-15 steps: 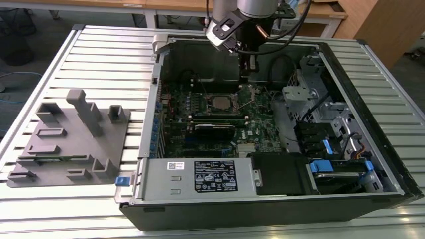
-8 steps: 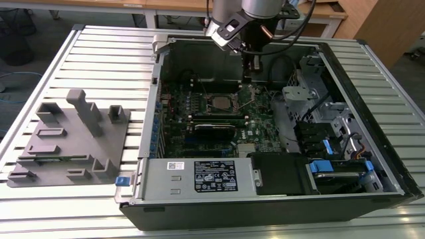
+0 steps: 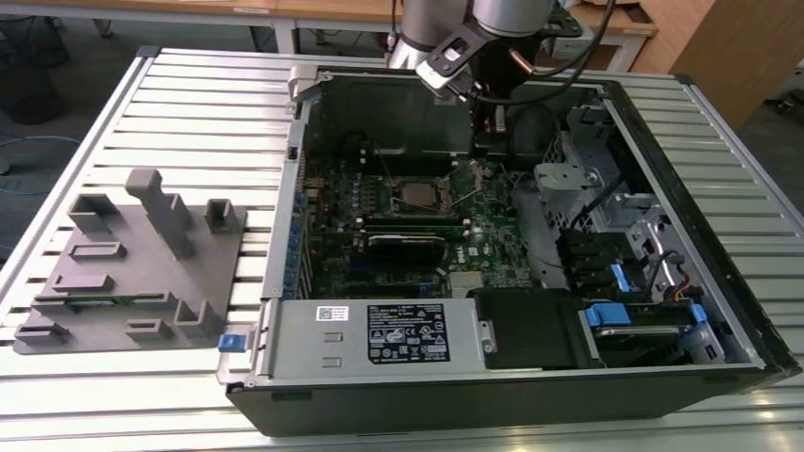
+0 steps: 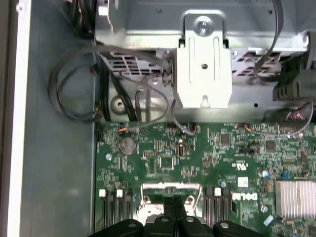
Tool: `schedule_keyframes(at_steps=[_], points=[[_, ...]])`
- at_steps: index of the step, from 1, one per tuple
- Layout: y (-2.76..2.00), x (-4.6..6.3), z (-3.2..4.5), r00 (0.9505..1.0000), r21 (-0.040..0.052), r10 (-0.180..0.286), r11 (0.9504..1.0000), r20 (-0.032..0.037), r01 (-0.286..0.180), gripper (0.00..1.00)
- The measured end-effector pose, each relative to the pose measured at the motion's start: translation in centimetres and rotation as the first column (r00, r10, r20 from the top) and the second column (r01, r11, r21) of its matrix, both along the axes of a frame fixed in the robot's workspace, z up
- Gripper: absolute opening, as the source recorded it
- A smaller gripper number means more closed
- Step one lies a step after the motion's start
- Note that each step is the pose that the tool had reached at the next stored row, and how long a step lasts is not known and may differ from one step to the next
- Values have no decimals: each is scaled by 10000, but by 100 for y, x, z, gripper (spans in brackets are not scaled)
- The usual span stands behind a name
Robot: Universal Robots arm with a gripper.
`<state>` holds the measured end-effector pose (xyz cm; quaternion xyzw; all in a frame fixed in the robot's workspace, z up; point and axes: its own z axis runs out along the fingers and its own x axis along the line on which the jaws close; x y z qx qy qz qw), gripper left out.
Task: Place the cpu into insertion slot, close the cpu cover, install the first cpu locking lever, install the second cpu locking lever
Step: 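Close the cpu cover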
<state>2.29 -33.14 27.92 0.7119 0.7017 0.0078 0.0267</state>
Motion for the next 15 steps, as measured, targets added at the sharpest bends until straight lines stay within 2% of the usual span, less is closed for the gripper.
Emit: schedule_keyframes(at_steps=[11, 15], points=[[0, 267, -3, 10000, -2, 0, 10000, -1, 0, 11], [0, 295, -3, 10000, -3, -1, 10000, -1, 1, 11]])
